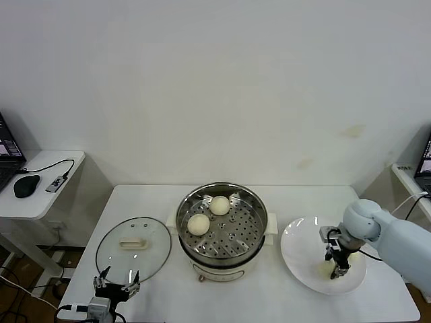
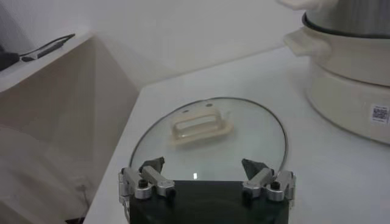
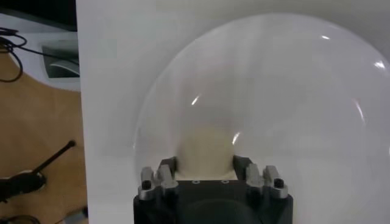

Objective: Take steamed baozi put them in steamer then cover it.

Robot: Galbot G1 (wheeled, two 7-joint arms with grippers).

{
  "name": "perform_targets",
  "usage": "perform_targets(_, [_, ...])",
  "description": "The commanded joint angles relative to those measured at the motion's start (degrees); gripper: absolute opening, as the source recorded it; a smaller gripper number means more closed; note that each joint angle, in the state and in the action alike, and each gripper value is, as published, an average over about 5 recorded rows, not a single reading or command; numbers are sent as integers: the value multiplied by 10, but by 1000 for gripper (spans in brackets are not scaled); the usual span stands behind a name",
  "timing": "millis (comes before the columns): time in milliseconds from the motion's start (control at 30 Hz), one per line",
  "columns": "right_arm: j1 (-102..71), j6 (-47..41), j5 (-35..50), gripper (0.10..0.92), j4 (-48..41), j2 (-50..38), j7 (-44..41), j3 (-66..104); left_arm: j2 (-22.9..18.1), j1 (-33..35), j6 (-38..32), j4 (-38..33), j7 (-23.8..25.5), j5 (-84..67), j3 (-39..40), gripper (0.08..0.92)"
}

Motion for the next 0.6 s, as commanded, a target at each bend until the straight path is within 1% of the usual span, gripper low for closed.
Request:
perform_targets(33, [87, -6, 46, 518, 17, -17, -1, -48, 1, -3, 0, 1, -1, 1, 6, 823])
perform_targets(133, [180, -7, 84, 518, 28, -21, -2, -84, 2, -8, -1, 5, -5, 3, 12, 823])
perform_targets(233, [289, -2, 135, 520, 26, 2, -4, -109, 2, -13, -7, 13, -17, 11, 16, 823])
perform_targets(367, [440, 3, 219, 522, 2, 72, -13, -169, 3, -17, -10, 14, -27, 13, 15, 823])
perform_targets(433, [495, 9, 242, 519, -18, 114, -16, -193, 4, -17, -11, 11, -30, 9, 12, 823])
perform_targets(600, [536, 46, 290, 518, -77, 210, -23, -211, 8, -12, -13, 2, -36, -3, 0, 823])
